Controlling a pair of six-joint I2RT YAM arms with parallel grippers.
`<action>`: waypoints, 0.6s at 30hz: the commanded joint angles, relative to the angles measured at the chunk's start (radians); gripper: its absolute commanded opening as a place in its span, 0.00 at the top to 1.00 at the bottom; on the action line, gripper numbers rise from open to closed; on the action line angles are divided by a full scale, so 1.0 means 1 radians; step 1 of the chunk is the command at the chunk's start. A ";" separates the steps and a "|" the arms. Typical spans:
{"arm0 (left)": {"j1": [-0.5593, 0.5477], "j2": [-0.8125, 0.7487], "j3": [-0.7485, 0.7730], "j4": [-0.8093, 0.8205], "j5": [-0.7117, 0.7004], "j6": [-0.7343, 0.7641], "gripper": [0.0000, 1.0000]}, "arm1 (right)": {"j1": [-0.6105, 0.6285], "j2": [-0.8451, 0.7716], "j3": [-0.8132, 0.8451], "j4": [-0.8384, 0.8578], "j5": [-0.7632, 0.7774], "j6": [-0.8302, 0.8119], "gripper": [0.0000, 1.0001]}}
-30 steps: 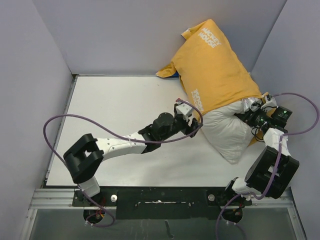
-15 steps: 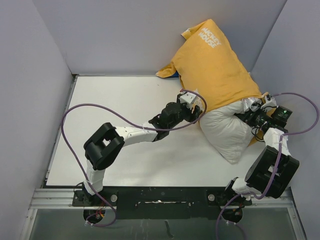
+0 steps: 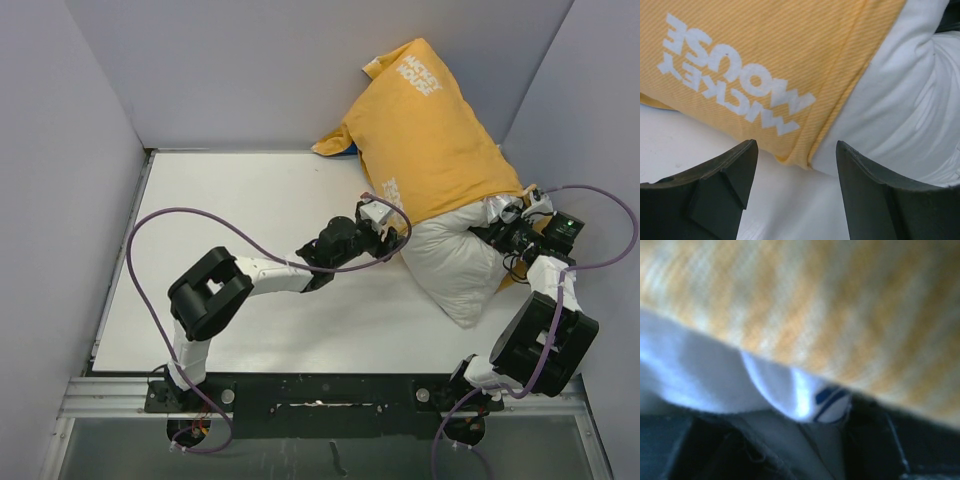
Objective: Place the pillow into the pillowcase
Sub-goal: Stuff the pillow into the pillowcase.
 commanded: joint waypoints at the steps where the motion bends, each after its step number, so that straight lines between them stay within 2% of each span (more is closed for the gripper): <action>1: -0.023 -0.027 -0.009 0.117 0.021 0.044 0.37 | 0.020 0.024 -0.005 -0.054 0.087 -0.029 0.94; 7: -0.032 0.016 0.075 0.030 -0.097 0.095 0.37 | 0.024 0.022 -0.006 -0.053 0.085 -0.031 0.94; 11: -0.032 0.050 0.124 0.005 -0.129 0.100 0.49 | 0.023 0.015 -0.008 -0.055 0.086 -0.034 0.93; 13: -0.032 0.061 0.138 0.008 -0.113 0.098 0.60 | 0.024 0.013 -0.008 -0.054 0.085 -0.036 0.93; 14: -0.033 0.064 0.143 0.011 -0.101 0.097 0.69 | 0.024 0.012 -0.008 -0.053 0.083 -0.037 0.93; 16: -0.031 0.063 0.143 0.026 -0.065 0.094 0.97 | 0.025 0.008 -0.008 -0.058 0.080 -0.046 0.92; 18: -0.030 0.050 0.121 0.060 -0.014 0.090 1.00 | 0.025 -0.002 -0.005 -0.063 0.077 -0.058 0.89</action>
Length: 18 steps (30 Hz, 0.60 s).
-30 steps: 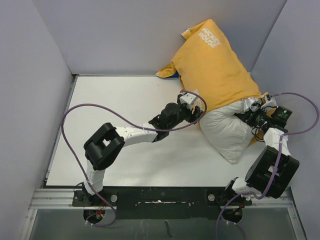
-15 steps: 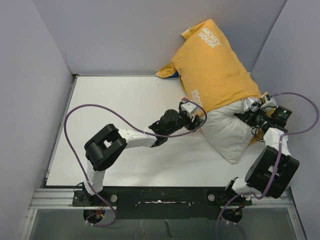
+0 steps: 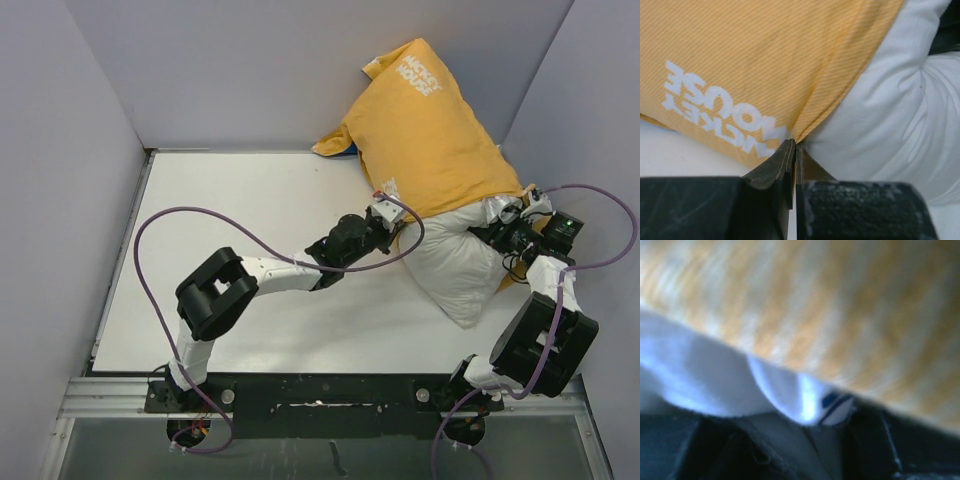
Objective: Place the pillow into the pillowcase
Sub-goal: Stuff the pillow into the pillowcase.
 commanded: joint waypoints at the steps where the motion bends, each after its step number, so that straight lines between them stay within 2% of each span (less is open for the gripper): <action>1: 0.003 0.001 0.008 0.095 0.090 0.008 1.00 | 0.020 -0.009 -0.002 -0.065 0.076 -0.058 0.87; 3: 0.003 -0.030 -0.035 0.135 0.135 0.000 1.00 | 0.020 -0.037 0.005 -0.073 0.070 -0.084 0.81; 7: -0.003 -0.137 -0.143 0.209 0.205 -0.029 1.00 | 0.018 -0.123 0.068 -0.133 -0.004 -0.216 0.58; 9: -0.011 -0.204 -0.181 0.218 0.244 -0.042 1.00 | 0.021 -0.156 0.122 -0.186 -0.077 -0.281 0.55; 11: -0.023 -0.268 -0.205 0.221 0.273 -0.052 1.00 | 0.035 -0.179 0.180 -0.237 -0.144 -0.316 0.61; 15: -0.054 -0.393 -0.195 0.207 0.320 -0.066 1.00 | 0.144 -0.211 0.287 -0.326 -0.170 -0.297 0.89; 18: -0.087 -0.461 -0.168 0.174 0.338 -0.056 1.00 | 0.266 -0.256 0.321 -0.308 -0.151 -0.210 0.96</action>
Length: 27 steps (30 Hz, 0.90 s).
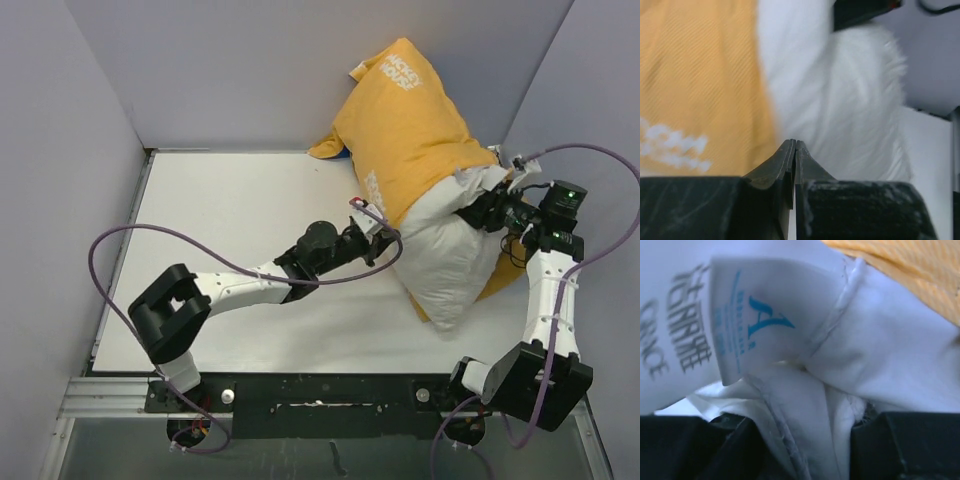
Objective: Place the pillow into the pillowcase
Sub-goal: Stuff the pillow into the pillowcase.
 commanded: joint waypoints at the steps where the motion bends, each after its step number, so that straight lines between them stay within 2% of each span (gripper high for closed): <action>1: -0.079 -0.231 0.068 0.105 0.150 -0.030 1.00 | 0.189 -0.094 0.086 0.032 -0.050 0.083 0.98; 4: -0.085 -0.277 0.068 0.096 0.161 -0.057 1.00 | 0.306 -0.116 0.086 0.049 0.087 0.129 1.00; 7: -0.084 -0.294 0.063 0.104 0.180 -0.086 1.00 | 0.398 -0.085 0.019 0.067 0.309 0.116 1.00; 9: -0.086 -0.302 0.056 0.100 0.183 -0.091 1.00 | 0.410 -0.061 -0.047 0.118 0.397 0.109 1.00; 11: -0.080 -0.323 0.028 0.081 0.162 -0.078 1.00 | 0.370 -0.046 -0.054 0.116 0.438 0.061 0.98; 12: -0.069 -0.338 0.004 0.065 0.140 -0.076 1.00 | 0.335 -0.045 -0.046 0.105 0.420 0.037 0.92; 14: -0.027 -0.367 -0.054 -0.009 0.109 -0.105 1.00 | 0.263 -0.058 -0.021 0.065 0.350 -0.043 0.72; 15: 0.003 -0.380 -0.082 -0.047 0.105 -0.134 0.97 | 0.231 -0.068 -0.002 0.021 0.314 -0.105 0.62; 18: 0.091 -0.403 -0.190 -0.098 0.109 -0.221 0.77 | 0.147 -0.097 0.081 -0.143 0.219 -0.358 0.28; 20: 0.129 -0.395 -0.253 -0.106 0.094 -0.250 0.65 | 0.085 -0.107 0.139 -0.266 0.157 -0.499 0.10; 22: 0.156 -0.345 -0.291 -0.085 0.085 -0.260 0.58 | 0.049 -0.103 0.221 -0.395 0.120 -0.615 0.01; 27: 0.162 -0.172 -0.272 0.019 0.136 -0.247 0.52 | 0.027 -0.102 0.337 -0.622 0.109 -0.844 0.02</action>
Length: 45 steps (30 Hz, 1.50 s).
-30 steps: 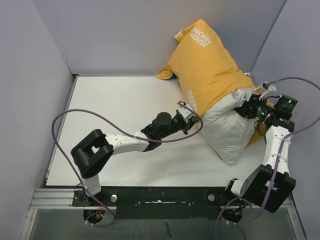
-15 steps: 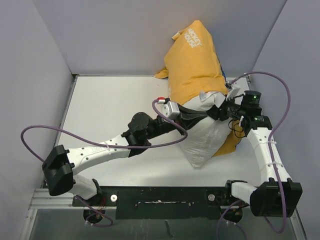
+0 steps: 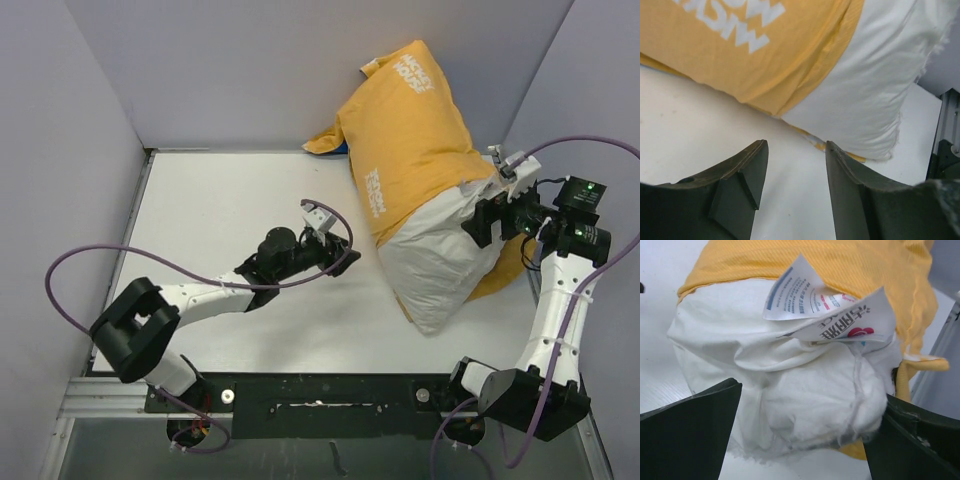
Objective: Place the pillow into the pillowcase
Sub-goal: Stuff the pillow into the pillowcase.
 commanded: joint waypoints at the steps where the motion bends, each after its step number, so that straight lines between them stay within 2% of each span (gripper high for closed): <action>1: -0.005 0.132 0.051 0.120 0.051 -0.023 0.51 | -0.004 -0.043 0.124 -0.208 -0.078 -0.329 0.02; 4: -0.013 0.217 0.091 0.163 0.083 -0.031 0.49 | -0.004 -0.046 0.189 -0.283 -0.062 -0.414 0.02; 6: -0.025 0.256 0.097 0.192 0.069 -0.022 0.41 | -0.005 -0.036 0.254 -0.349 -0.075 -0.462 0.02; 10: -0.028 0.304 0.120 0.218 0.045 -0.019 0.38 | 0.012 0.013 0.397 -0.585 -0.223 -0.595 0.02; 13: -0.029 0.328 0.176 0.182 0.024 -0.007 0.40 | 0.173 0.039 0.410 -0.667 -0.240 -0.614 0.02; 14: -0.029 0.334 0.193 0.176 0.023 -0.005 0.40 | 0.252 0.033 0.367 -0.632 -0.194 -0.566 0.02; 17: -0.032 0.345 0.229 0.171 0.020 -0.001 0.41 | 0.491 -0.028 0.187 -0.426 0.074 -0.363 0.02; 20: -0.038 0.348 0.248 0.168 0.015 0.006 0.41 | 0.643 -0.059 0.032 -0.245 0.384 -0.248 0.02; 23: -0.042 0.340 0.238 0.169 -0.002 0.020 0.41 | 0.652 -0.065 -0.112 -0.029 0.698 -0.218 0.02; 25: -0.043 0.335 0.211 0.188 -0.016 0.016 0.42 | 0.651 -0.058 -0.210 0.165 0.874 -0.253 0.02; 28: -0.043 0.330 0.141 0.253 -0.035 -0.007 0.43 | 0.631 -0.022 -0.328 0.384 1.016 -0.327 0.02; 29: -0.043 0.327 0.120 0.269 -0.041 -0.014 0.43 | 0.615 -0.006 -0.353 0.422 1.016 -0.338 0.00; 31: -0.041 0.316 0.077 0.295 -0.052 -0.029 0.44 | 0.575 0.033 -0.362 0.442 0.959 -0.331 0.13; 33: -0.040 0.305 0.035 0.323 -0.060 -0.047 0.44 | 0.520 0.064 -0.357 0.441 0.878 -0.303 0.40; 35: -0.040 0.303 -0.005 0.350 -0.065 -0.071 0.44 | 0.434 0.085 -0.334 0.416 0.757 -0.259 0.77; 36: -0.040 0.307 -0.022 0.362 -0.064 -0.088 0.43 | 0.384 0.096 -0.307 0.384 0.675 -0.226 0.87; 37: -0.041 0.317 -0.030 0.374 -0.060 -0.111 0.42 | 0.323 0.106 -0.273 0.340 0.554 -0.191 0.94; 39: -0.044 0.360 -0.031 0.401 -0.047 -0.192 0.39 | 0.202 0.130 -0.189 0.250 0.301 -0.119 1.00; 41: -0.051 0.408 -0.017 0.433 -0.049 -0.271 0.37 | 0.125 0.143 -0.115 0.182 0.110 -0.066 1.00; 45: -0.087 0.502 0.055 0.457 -0.083 -0.419 0.35 | 0.096 0.144 -0.043 0.140 -0.042 0.005 1.00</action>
